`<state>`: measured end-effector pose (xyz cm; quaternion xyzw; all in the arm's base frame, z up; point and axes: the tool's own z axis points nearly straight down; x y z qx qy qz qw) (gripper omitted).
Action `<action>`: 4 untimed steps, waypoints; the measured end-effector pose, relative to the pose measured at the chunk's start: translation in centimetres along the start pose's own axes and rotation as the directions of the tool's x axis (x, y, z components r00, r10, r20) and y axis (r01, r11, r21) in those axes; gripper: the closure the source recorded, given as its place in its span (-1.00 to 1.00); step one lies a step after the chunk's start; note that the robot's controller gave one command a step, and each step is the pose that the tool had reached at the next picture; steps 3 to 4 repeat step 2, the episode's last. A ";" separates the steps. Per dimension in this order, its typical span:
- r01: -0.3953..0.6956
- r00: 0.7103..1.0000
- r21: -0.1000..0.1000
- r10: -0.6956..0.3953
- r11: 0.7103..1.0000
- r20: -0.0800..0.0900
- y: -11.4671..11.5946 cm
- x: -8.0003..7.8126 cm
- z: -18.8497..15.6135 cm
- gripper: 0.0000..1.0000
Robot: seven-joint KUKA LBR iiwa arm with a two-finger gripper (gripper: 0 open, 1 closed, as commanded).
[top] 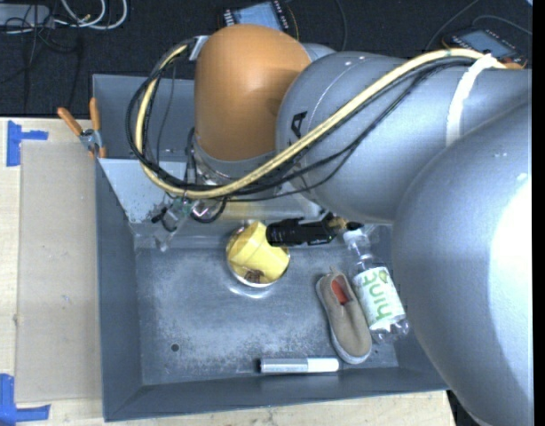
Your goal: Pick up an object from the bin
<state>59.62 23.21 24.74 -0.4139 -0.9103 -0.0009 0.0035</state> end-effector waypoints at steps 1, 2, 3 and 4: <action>-0.226 0.974 0.004 0.226 0.974 0.000 -4.8 -3.6 -1.9 -1.00; -0.224 0.975 0.004 0.224 0.975 0.000 -4.7 -3.6 -1.9 1.00; -0.224 0.975 0.004 0.224 0.975 0.000 -4.7 -3.6 -1.9 1.00; -0.224 0.975 0.004 0.224 0.975 0.000 -4.7 -3.6 -1.9 1.00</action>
Offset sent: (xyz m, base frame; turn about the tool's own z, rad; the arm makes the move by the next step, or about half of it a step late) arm -0.0119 -0.0580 0.0195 0.2302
